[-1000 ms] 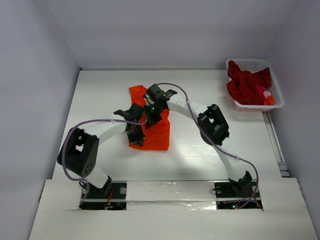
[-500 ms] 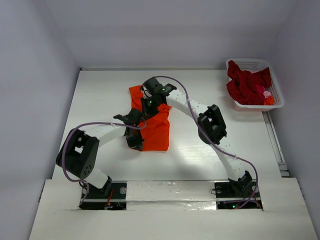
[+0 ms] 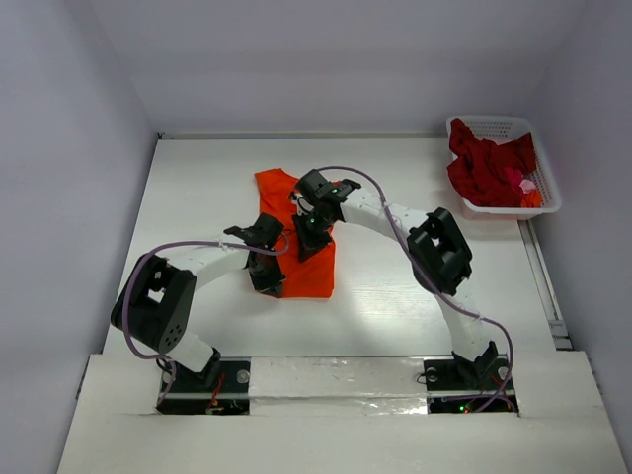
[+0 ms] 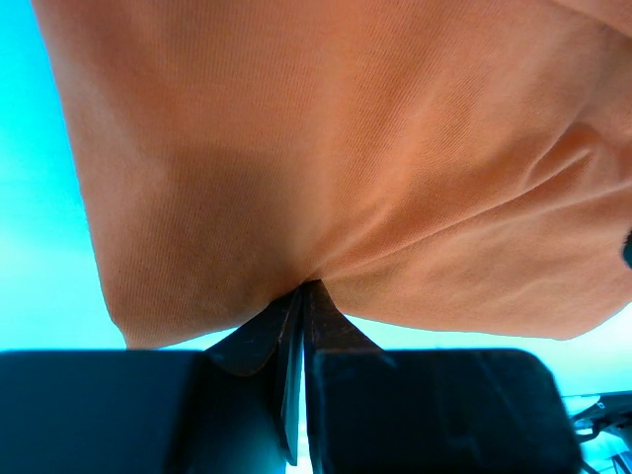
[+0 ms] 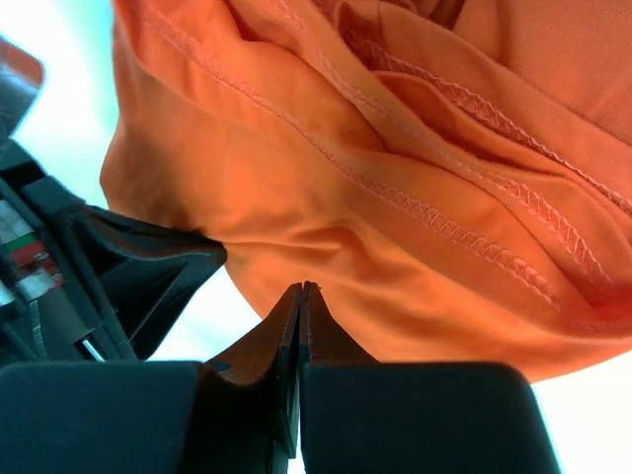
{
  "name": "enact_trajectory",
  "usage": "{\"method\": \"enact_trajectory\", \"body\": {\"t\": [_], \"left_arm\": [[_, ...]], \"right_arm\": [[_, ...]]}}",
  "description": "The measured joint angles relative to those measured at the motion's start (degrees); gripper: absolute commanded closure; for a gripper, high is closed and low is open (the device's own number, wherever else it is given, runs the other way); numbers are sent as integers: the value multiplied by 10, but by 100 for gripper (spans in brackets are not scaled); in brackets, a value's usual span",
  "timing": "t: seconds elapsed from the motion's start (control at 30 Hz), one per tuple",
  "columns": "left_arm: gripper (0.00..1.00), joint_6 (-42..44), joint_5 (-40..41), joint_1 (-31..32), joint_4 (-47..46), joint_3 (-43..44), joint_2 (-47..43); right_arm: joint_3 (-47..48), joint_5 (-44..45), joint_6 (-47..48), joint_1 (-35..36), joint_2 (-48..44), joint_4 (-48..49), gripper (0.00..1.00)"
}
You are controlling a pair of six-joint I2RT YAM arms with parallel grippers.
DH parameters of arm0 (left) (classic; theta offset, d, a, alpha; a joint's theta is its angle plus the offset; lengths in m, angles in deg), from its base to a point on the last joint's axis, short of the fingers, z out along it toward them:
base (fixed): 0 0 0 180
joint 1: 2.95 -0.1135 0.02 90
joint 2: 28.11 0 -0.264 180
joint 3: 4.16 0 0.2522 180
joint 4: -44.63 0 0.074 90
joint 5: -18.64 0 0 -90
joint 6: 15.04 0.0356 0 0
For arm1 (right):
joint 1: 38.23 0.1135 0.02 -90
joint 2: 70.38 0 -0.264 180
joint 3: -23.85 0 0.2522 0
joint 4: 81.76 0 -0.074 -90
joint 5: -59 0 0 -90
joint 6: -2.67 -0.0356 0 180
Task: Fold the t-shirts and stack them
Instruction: Fold the folded rectangular tshirt in 1/3 of the way
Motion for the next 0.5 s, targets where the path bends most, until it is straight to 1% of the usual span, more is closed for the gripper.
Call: {"method": "enact_trajectory", "body": {"t": [0.3, 0.5], "left_arm": [[100, -2, -5, 0, -4, -3, 0], [100, -4, -7, -1, -12, -10, -2]], "right_arm": [[-15, -2, -2, 1, 27, 23, 100], [14, -13, -10, 1, 61, 20, 100]]}}
